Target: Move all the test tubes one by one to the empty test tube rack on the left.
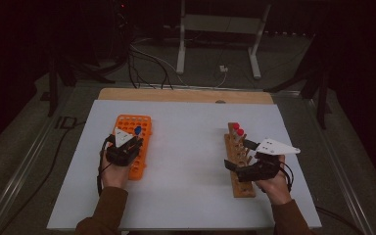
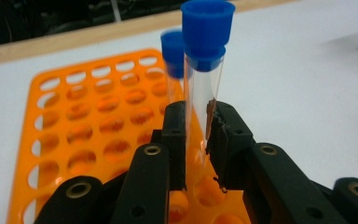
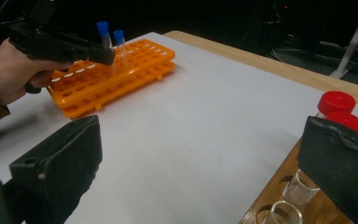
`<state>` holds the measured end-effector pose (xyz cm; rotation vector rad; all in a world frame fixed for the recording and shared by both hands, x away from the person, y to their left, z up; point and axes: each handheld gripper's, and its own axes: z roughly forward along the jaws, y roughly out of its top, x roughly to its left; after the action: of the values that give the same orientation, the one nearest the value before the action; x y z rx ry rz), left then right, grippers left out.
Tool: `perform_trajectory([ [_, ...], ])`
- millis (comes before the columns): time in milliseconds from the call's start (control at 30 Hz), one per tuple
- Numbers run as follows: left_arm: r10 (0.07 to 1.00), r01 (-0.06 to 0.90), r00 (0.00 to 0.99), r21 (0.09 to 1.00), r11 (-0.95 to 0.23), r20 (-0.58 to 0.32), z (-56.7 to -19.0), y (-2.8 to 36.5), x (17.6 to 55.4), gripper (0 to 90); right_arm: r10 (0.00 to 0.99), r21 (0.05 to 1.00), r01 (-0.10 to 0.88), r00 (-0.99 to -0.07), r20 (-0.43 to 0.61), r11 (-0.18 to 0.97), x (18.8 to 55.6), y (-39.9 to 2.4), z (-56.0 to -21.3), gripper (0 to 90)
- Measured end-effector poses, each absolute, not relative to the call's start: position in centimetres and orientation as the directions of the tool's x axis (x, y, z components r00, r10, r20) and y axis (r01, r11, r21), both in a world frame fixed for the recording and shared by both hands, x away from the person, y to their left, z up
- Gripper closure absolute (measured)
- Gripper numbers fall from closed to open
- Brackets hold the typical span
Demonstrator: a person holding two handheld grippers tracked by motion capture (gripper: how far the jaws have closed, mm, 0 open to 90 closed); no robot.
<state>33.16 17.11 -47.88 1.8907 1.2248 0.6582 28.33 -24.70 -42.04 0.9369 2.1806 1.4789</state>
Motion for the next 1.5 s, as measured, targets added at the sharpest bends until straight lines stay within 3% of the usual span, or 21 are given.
perform_trajectory([
  [633,0.915,0.579,0.402,0.767,-0.278,0.028,-48.2,16.7,33.6,75.8,0.685,0.913,0.329,-0.725,0.080,0.241,28.3,-24.7,-42.1,0.1],
  [1133,0.910,0.504,0.405,0.852,-0.142,-0.088,-47.3,17.7,31.9,42.3,0.725,0.907,0.343,-0.686,0.064,0.245,28.6,-26.2,-42.5,0.2],
  [1367,0.922,0.466,0.371,0.881,-0.080,-0.112,-46.4,18.1,31.0,20.7,0.746,0.889,0.355,-0.666,0.024,0.288,28.6,-26.8,-43.5,1.6],
  [1500,0.919,0.456,0.367,0.889,-0.045,-0.142,-46.1,18.1,30.6,11.0,0.761,0.875,0.382,-0.648,0.025,0.296,28.8,-27.2,-44.4,8.0],
])
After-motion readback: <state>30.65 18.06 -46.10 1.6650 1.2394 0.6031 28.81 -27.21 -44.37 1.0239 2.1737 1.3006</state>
